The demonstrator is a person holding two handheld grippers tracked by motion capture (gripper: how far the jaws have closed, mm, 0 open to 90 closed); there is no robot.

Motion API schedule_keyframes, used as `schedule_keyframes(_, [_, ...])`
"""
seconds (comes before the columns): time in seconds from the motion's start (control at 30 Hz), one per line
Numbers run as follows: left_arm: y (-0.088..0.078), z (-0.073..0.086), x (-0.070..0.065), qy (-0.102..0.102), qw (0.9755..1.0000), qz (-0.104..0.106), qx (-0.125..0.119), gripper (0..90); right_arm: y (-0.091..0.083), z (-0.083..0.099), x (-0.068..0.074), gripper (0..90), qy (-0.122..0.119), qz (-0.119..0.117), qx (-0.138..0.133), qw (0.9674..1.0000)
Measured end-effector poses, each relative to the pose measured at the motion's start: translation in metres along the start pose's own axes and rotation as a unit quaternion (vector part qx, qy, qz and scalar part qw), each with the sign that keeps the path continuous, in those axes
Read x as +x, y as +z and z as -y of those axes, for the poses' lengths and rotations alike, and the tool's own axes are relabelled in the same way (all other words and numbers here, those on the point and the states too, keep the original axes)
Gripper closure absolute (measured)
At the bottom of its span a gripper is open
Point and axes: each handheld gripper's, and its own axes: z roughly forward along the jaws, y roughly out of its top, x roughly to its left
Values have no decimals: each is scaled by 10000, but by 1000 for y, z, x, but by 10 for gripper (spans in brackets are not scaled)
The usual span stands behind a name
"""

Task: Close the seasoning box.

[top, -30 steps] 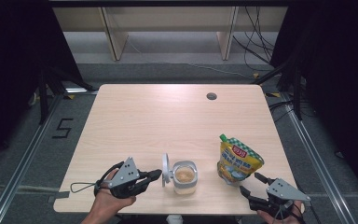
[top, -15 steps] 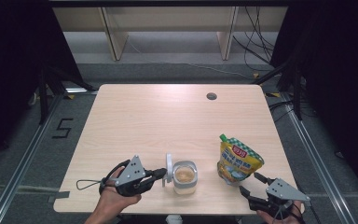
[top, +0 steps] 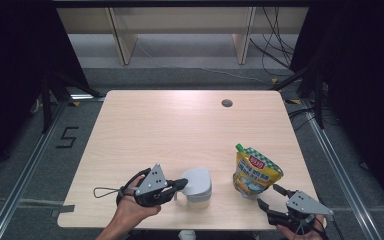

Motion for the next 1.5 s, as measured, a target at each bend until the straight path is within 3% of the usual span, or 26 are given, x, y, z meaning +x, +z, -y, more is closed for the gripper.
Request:
schedule_keyframes(0.17, [-1,-2,0,-21,10000,-23,-33,889,1,1,-2,292,-46,10,-37,10000])
schedule_keyframes(0.23, [-4,-1,1,-72,10000,-16,-40,864,0,1,-1,292,-52,20,-39,10000])
schedule_keyframes(0.27, [-5,0,0,-191,9998,7,-82,845,-1,1,0,292,23,37,13,10000])
schedule_keyframes(0.3, [-8,0,1,-145,9998,46,-124,819,-1,1,0,292,10,19,30,10000])
schedule_keyframes(0.33, [-10,0,1,-231,9995,104,-201,776,0,0,0,292,-52,38,-14,10000])
schedule_keyframes(0.4, [-16,0,4,-264,9991,162,-292,698,0,1,1,292,58,-2,17,10000])
schedule_keyframes(0.53, [-26,1,11,-437,9982,58,-416,543,0,1,2,291,154,-14,43,9999])
schedule_keyframes(0.6, [-31,3,13,-507,9976,-22,-464,495,0,1,0,290,-20,56,31,10000])
schedule_keyframes(0.67, [-33,6,15,-634,9965,-81,-542,441,-1,1,1,287,92,74,61,9999])
schedule_keyframes(0.77, [-33,11,15,-796,9954,-129,-526,379,-1,1,0,284,14,68,28,10000])
schedule_keyframes(0.83, [-34,14,16,-736,9962,-125,-454,362,-1,1,0,281,21,80,26,10000])
schedule_keyframes(1.0, [-35,27,16,-942,9947,-175,-374,338,-2,0,2,276,183,84,89,9998])
schedule_keyframes(1.1, [-36,34,17,-838,9958,-268,-262,314,-1,0,0,277,11,99,28,9999])
schedule_keyframes(1.13, [-38,36,17,-794,9961,-318,-195,312,-1,1,1,278,89,80,42,9999])
schedule_keyframes(1.23, [-39,45,18,-859,9953,-434,-126,306,0,0,1,278,27,65,-1,10000])
schedule_keyframes(1.3, [-40,51,18,-793,9957,-473,-55,302,-1,0,1,278,-38,68,40,10000])
schedule_keyframes(1.33, [-40,55,18,-705,9961,-526,11,302,-2,0,4,278,73,103,43,9999])
schedule_keyframes(1.4, [-39,65,17,-696,9957,-594,171,300,-2,-2,2,278,-51,119,25,9999])
schedule_keyframes(1.43, [-38,70,17,-784,9949,-598,218,299,-3,-2,3,277,63,55,85,9999])
schedule_keyframes(1.47, [-38,74,17,-834,9944,-600,246,299,-3,-2,2,276,-51,76,48,9999])
schedule_keyframes(1.5, [-39,78,17,-898,9937,-608,293,297,-4,-2,2,274,-9,55,67,10000])
